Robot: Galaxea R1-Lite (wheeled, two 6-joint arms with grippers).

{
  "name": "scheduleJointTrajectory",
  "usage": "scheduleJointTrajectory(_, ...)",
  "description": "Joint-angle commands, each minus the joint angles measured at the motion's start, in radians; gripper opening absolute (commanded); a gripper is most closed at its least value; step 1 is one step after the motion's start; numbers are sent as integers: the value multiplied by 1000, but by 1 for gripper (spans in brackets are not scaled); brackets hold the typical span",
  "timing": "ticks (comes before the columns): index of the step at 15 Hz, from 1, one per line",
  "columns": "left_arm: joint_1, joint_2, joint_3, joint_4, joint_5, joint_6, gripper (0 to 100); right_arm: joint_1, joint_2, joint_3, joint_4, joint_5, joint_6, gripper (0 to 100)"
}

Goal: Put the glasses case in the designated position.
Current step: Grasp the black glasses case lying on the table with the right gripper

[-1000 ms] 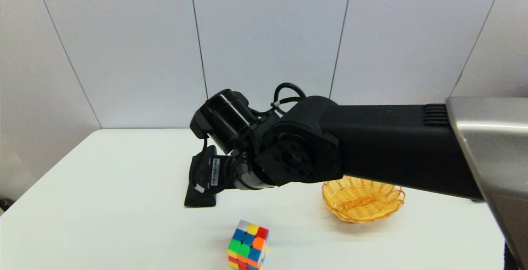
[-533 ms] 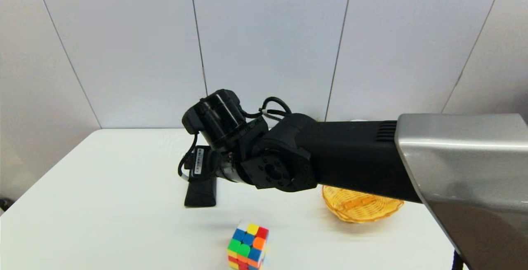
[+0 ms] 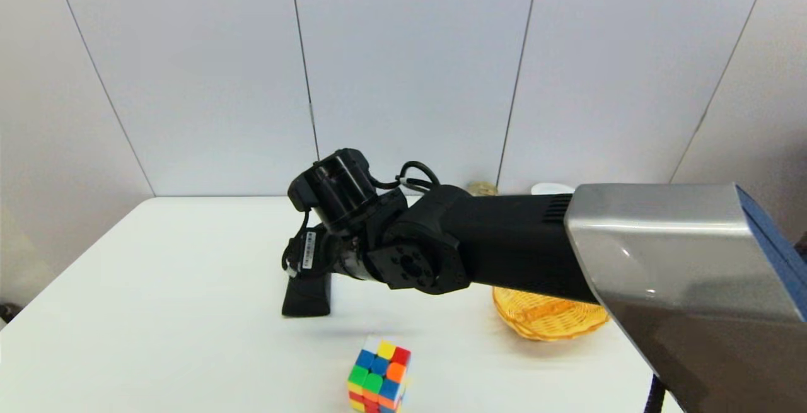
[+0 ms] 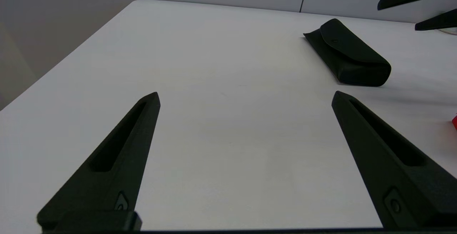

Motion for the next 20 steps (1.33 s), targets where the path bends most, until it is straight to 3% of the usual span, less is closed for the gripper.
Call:
scheduleJointTrajectory(1,0,1,0,1,0,-1,100,-9,11,0,17,69,-5,100)
scheduleJointTrajectory(7,1,1,0,-2,0,-1,100,-15,-25,-2,19,158,-114,100)
scheduleJointTrajectory(9,0,1,0,1,0,-1,100,-16,-8,-3,69,164,-204,100)
scheduleJointTrajectory(10,0,1,0,-2,0,-1,100,-16,-1,-5,74,165,-213,100)
scheduleJointTrajectory(14,0,1,0,1,0,-1,100,4,55,-6,52,159,-218,100)
scheduleJointTrajectory(20,0,1,0,-2,0,-1,100,1,110,-6,-81,148,-157,100)
